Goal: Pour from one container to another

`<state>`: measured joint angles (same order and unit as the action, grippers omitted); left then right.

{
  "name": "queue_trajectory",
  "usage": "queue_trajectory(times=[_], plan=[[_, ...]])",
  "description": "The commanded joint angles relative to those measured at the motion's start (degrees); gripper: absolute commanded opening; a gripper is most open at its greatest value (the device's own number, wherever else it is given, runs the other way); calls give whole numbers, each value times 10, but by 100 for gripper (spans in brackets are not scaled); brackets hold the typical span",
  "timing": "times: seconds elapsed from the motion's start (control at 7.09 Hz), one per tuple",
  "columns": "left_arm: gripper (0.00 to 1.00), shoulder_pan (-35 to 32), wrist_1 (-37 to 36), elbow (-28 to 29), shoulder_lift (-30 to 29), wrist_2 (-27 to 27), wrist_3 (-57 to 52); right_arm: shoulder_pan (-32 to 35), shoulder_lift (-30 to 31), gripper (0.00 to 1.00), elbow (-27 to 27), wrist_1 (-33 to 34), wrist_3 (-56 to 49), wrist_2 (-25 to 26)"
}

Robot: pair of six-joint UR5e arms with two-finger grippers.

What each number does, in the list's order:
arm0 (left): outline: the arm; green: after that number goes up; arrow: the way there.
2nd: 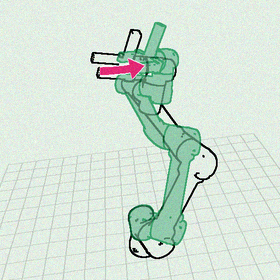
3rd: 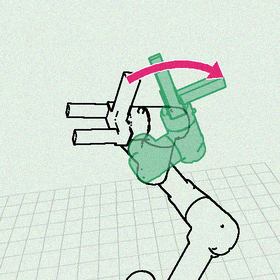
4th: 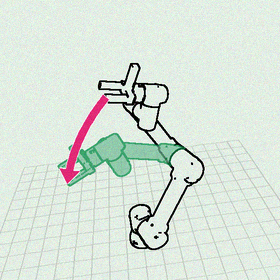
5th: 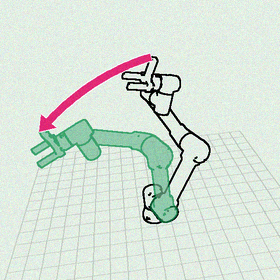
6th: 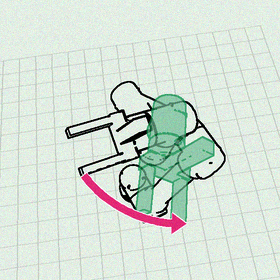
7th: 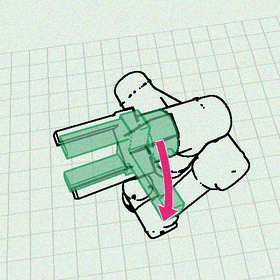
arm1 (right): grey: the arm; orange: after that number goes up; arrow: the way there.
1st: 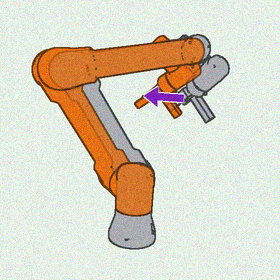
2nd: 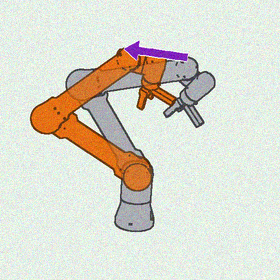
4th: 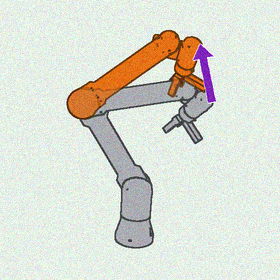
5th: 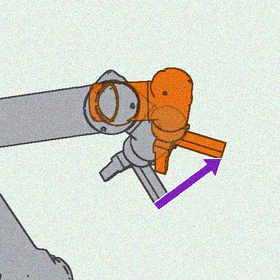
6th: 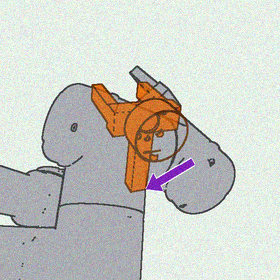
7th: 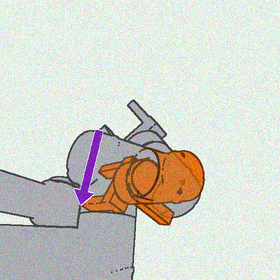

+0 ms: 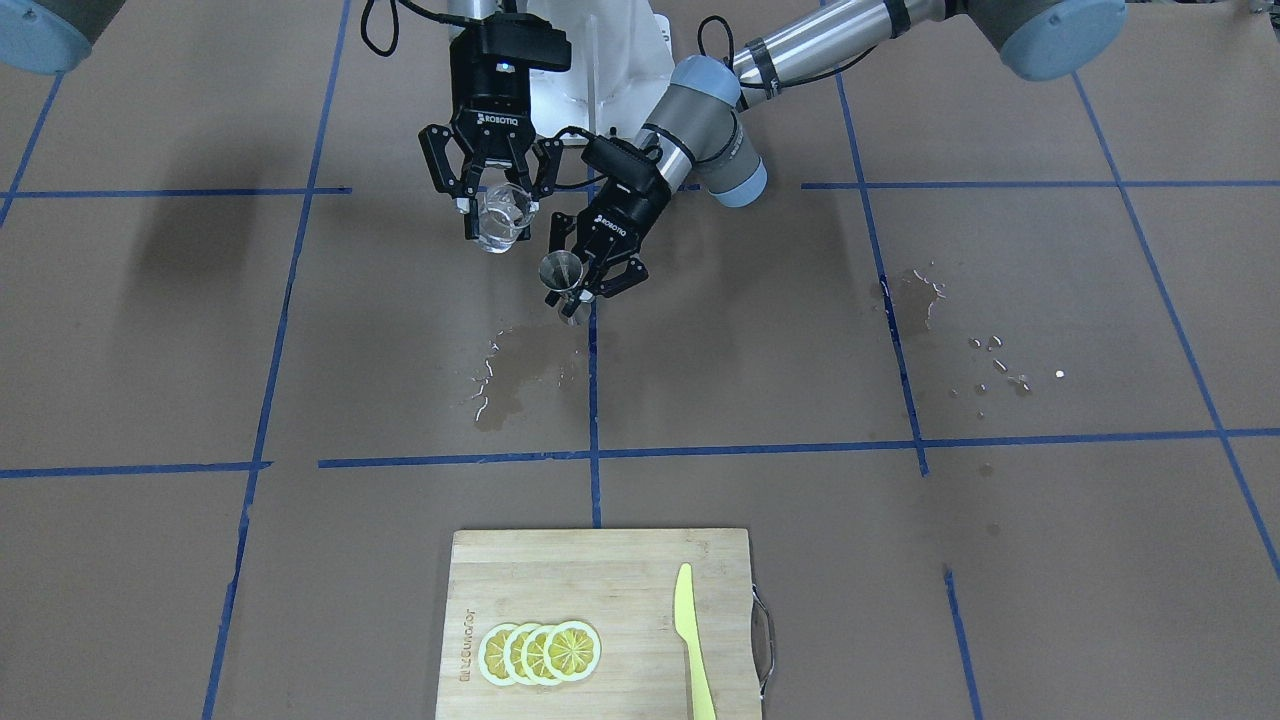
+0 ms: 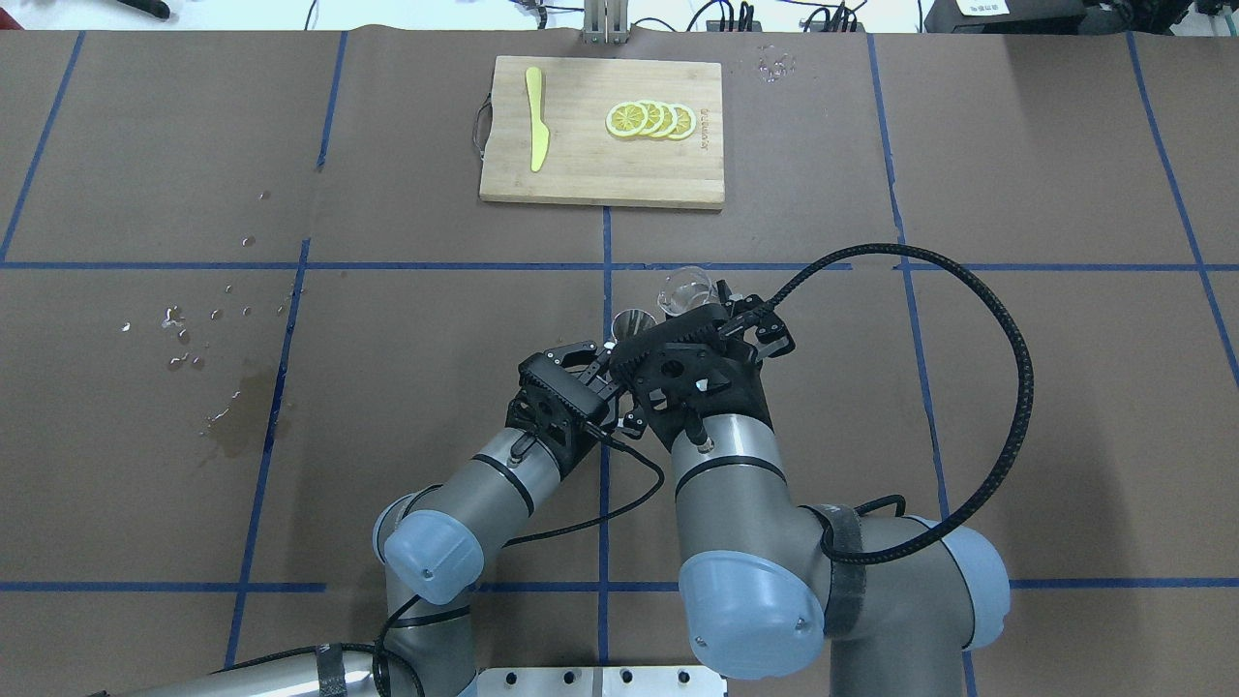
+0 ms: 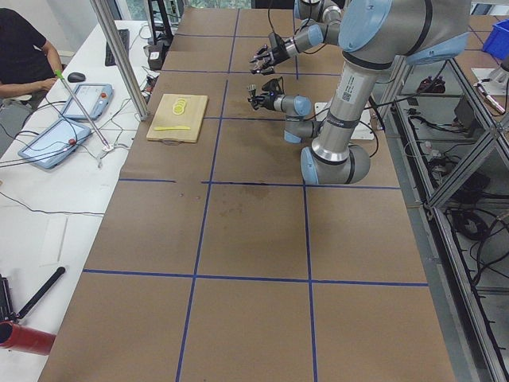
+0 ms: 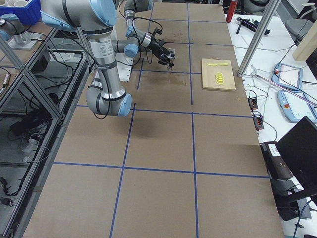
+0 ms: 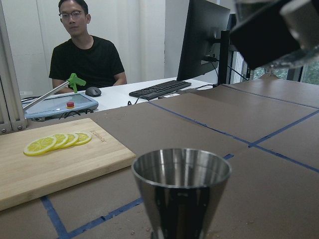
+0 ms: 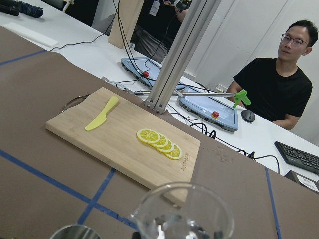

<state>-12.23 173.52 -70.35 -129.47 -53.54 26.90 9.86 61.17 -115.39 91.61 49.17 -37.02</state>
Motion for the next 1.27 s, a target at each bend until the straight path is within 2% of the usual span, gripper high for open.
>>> queue_trajectory(times=[0.0, 0.56, 1.13], plan=[[0, 0, 1, 0, -1, -2, 0, 4, -3, 10, 9, 2, -32, -2], [0, 0, 0, 3, -4, -2, 0, 8, -4, 9, 12, 2, -121, -10], [0, 2, 0, 8, -9, -2, 0, 15, -4, 9, 20, 2, -156, -10]])
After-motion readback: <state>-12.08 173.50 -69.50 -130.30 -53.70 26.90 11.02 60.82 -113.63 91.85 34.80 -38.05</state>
